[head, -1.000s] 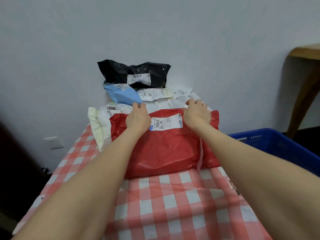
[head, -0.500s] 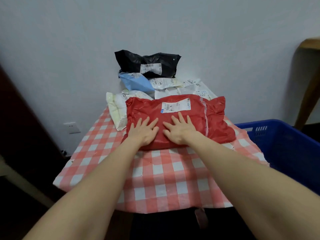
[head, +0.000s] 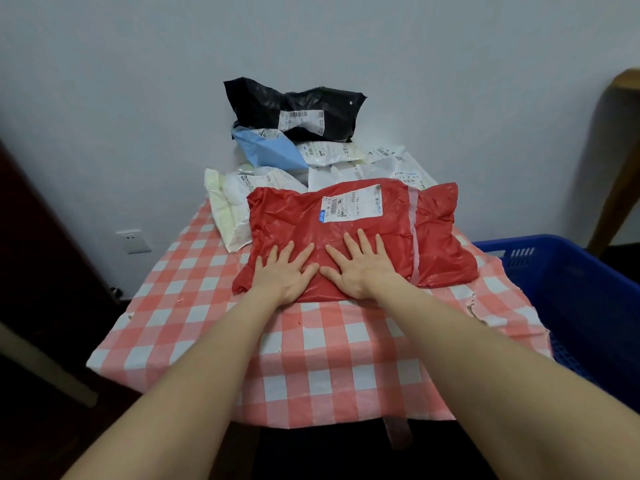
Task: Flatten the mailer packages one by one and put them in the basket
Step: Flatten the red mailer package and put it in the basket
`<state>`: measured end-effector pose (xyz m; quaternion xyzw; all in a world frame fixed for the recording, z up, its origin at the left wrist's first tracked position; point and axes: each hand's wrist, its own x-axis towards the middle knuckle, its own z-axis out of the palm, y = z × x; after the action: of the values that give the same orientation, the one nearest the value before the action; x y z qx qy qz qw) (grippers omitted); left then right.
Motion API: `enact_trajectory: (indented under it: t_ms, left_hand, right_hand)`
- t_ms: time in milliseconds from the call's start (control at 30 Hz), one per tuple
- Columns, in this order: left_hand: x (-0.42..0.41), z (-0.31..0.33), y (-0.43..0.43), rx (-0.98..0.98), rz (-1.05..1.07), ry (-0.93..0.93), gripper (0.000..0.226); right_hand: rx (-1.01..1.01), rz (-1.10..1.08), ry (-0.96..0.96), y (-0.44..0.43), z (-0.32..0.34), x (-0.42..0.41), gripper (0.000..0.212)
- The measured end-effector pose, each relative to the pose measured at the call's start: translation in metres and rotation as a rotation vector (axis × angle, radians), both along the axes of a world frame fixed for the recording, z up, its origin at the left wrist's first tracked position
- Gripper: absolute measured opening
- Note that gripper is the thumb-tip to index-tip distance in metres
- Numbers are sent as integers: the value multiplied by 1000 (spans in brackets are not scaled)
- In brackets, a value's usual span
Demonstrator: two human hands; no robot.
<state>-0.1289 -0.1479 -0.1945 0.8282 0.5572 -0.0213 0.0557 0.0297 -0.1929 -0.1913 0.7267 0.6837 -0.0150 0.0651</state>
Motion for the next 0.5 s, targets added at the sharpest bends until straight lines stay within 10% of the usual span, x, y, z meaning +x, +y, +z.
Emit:
enact_trajectory:
  t_ms: [367,500]
  left_hand:
    - [12,22,6,-112,39,85,58]
    - [48,41,3,135,4,-88,50]
  right_hand:
    - [-55,4,155,2,17,2,65]
    - [389,-19,470,-6,45,17,41]
